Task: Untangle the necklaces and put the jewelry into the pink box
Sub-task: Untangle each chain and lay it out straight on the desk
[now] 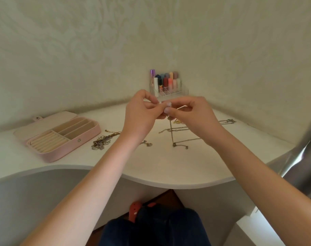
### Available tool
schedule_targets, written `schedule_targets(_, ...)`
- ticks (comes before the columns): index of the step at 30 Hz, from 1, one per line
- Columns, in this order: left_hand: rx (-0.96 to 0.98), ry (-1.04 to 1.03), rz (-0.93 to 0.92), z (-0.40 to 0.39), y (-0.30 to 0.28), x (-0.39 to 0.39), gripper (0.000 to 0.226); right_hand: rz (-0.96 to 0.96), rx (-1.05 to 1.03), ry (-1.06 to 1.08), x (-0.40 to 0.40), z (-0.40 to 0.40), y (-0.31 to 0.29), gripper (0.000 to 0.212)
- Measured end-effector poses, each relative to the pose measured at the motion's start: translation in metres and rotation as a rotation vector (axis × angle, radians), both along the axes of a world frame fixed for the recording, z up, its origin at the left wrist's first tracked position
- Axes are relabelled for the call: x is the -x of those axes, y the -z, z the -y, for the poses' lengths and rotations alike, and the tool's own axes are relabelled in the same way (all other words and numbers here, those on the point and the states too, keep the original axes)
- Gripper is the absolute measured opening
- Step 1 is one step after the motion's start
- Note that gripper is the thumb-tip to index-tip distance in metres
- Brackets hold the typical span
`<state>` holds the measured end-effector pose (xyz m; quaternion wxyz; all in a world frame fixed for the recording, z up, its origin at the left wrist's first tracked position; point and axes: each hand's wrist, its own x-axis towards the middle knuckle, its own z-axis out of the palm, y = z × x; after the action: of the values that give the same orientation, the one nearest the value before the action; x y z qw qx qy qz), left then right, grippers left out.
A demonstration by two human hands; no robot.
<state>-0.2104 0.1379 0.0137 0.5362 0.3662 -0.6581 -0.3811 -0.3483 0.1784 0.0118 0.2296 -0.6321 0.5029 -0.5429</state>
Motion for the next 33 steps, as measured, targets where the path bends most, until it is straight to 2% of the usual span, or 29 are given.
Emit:
schedule_targets(2, -0.056, 0.019, -0.084, 0.0, 0.002, 0.0, 0.031, 0.048, 0.018, 0.007, -0.003, -0.001, 0.0, 0.017)
schedule_targets(5, -0.181, 0.075, -0.202, 0.0, 0.006, 0.001, 0.02, 0.162, 0.042, 0.013, -0.003, -0.001, 0.0, 0.013)
schedule_targets(7, -0.233, 0.165, -0.156, 0.001, 0.009, 0.001, 0.019, 0.218, 0.035, 0.016, -0.001, -0.001, -0.002, 0.013)
schedule_targets(10, -0.264, 0.335, -0.07, -0.001, 0.015, 0.003, 0.022, 0.179, 0.001, 0.032, 0.004, 0.0, -0.009, 0.015)
schedule_targets(15, -0.285, 0.346, -0.055, -0.003, 0.015, 0.004, 0.014, 0.092, 0.021, 0.104, 0.016, -0.002, -0.02, 0.018)
schedule_targets(20, -0.319, 0.419, -0.047, -0.01, 0.017, 0.004, 0.015, 0.171, 0.086, 0.185, 0.024, 0.0, -0.024, 0.011)
schedule_targets(29, -0.262, 0.284, 0.16, -0.008, 0.041, -0.015, 0.015, 0.32, 0.233, 0.574, 0.079, 0.013, -0.011, 0.008)
schedule_targets(31, -0.236, 0.263, 0.157, -0.007, 0.042, -0.018, 0.015, 0.288, 0.233, 0.661, 0.099, 0.013, -0.006, 0.006)
schedule_targets(33, -0.213, 0.218, 0.134, -0.004, 0.043, -0.016, 0.014, 0.151, 0.211, 0.705, 0.112, 0.013, 0.004, 0.008)
